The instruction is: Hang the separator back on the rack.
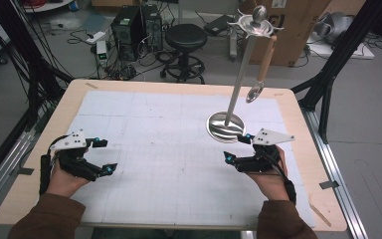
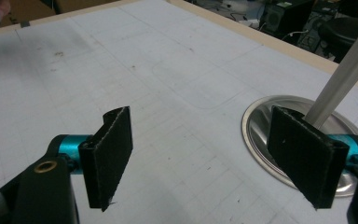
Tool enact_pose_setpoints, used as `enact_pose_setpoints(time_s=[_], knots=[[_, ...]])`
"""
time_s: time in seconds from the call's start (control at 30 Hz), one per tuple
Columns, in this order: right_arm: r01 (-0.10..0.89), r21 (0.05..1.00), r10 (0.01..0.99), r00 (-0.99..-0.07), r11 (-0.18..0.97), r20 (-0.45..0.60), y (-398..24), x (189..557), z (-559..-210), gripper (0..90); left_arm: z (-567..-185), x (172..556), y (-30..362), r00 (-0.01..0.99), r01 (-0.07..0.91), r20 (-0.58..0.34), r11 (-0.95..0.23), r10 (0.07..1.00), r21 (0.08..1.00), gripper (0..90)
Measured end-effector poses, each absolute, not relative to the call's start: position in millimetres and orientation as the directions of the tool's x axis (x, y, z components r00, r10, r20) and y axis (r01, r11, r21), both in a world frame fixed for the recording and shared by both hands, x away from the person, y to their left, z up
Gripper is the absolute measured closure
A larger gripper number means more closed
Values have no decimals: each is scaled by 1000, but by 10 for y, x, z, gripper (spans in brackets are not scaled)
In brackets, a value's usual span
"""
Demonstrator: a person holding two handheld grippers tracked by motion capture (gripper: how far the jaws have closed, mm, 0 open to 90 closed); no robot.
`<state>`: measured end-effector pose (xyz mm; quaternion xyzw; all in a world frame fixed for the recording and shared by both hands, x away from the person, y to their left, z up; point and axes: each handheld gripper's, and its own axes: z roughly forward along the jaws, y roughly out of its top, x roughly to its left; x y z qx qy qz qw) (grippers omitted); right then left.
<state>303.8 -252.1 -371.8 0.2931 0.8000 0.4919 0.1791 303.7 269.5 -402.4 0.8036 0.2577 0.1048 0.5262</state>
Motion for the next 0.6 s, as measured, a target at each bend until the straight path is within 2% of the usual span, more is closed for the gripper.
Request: enact_pose_setpoints(time_s=[0.6], knots=[[285, 896, 648, -762, 341, -4, -2526, 3050, -3704, 218, -4013, 3023, 2703, 845, 300, -98, -312, 526, 901, 40]])
